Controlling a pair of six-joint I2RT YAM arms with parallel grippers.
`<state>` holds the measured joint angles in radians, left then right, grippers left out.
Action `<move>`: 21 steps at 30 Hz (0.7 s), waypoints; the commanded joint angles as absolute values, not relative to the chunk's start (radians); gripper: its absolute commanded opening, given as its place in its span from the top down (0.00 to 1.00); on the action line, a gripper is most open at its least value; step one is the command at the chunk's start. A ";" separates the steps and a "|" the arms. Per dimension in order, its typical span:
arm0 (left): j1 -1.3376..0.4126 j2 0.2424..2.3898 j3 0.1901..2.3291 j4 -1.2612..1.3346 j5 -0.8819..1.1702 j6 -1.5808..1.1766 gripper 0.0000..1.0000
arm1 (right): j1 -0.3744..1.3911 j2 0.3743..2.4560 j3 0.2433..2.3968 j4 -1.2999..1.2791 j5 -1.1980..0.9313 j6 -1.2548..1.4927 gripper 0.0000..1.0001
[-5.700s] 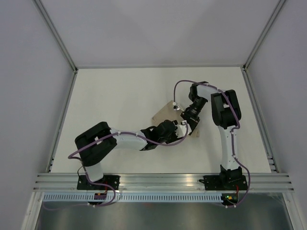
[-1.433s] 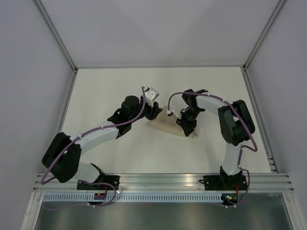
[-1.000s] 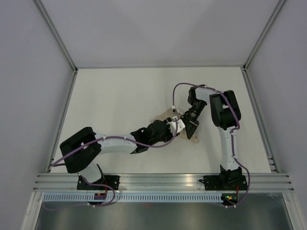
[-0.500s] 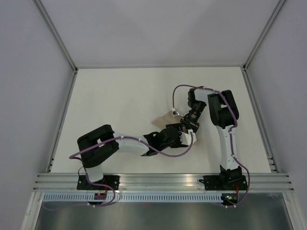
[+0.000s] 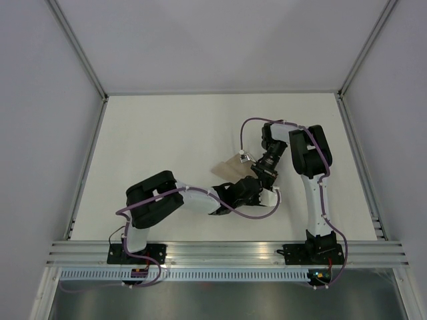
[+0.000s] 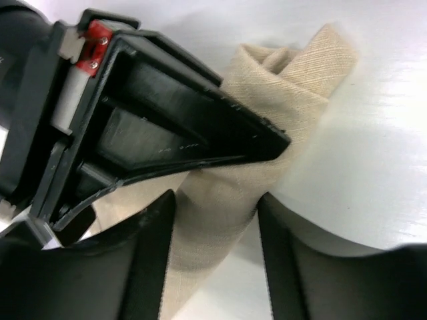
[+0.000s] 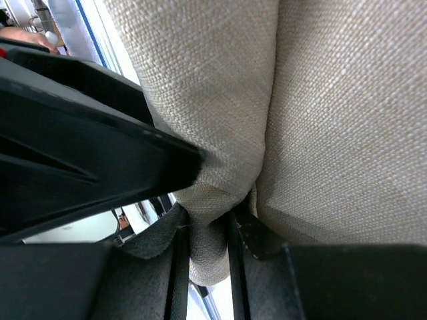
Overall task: Fold the napkin, place the utensils inside, and roll it up
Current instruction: Roll the napkin with the utensil
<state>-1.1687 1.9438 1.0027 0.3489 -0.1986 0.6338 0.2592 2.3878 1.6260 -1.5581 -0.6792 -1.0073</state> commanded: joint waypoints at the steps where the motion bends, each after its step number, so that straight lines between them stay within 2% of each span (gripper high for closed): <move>1: -1.146 1.985 1.066 0.201 -0.120 0.643 0.45 | 0.244 2.434 1.640 -1.437 -0.538 -1.074 0.80; 2: -1.143 1.988 1.077 0.178 -0.104 0.625 0.48 | 0.244 2.431 1.641 -1.437 -0.540 -1.077 0.80; 3: -1.135 1.999 1.087 0.125 -0.075 0.618 0.57 | 0.244 2.430 1.641 -1.440 -0.545 -1.080 0.80; 5: -1.131 2.011 1.115 0.086 -0.049 0.598 0.64 | 0.244 2.431 1.646 -1.437 -0.548 -1.081 0.78; 6: -1.126 2.020 1.123 0.072 -0.022 0.591 0.71 | 0.244 2.431 1.647 -1.434 -0.551 -1.081 0.78; 15: -1.094 2.077 1.213 -0.113 0.162 0.509 0.95 | 0.242 2.393 1.649 -1.399 -0.587 -1.063 0.61; 16: -1.089 2.083 1.219 -0.120 0.181 0.493 0.98 | 0.242 2.390 1.649 -1.397 -0.591 -1.058 0.59; 17: -1.083 2.086 1.226 -0.132 0.196 0.485 0.98 | 0.242 2.378 1.648 -1.391 -0.597 -1.054 0.54; 21: -1.057 2.097 1.246 -0.192 0.287 0.456 0.98 | 0.238 2.332 1.640 -1.358 -0.621 -1.028 0.45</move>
<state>-1.0721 2.0079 1.2549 -0.0307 0.1223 0.5919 0.2420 2.3669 1.6386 -1.5776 -0.6655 -0.9928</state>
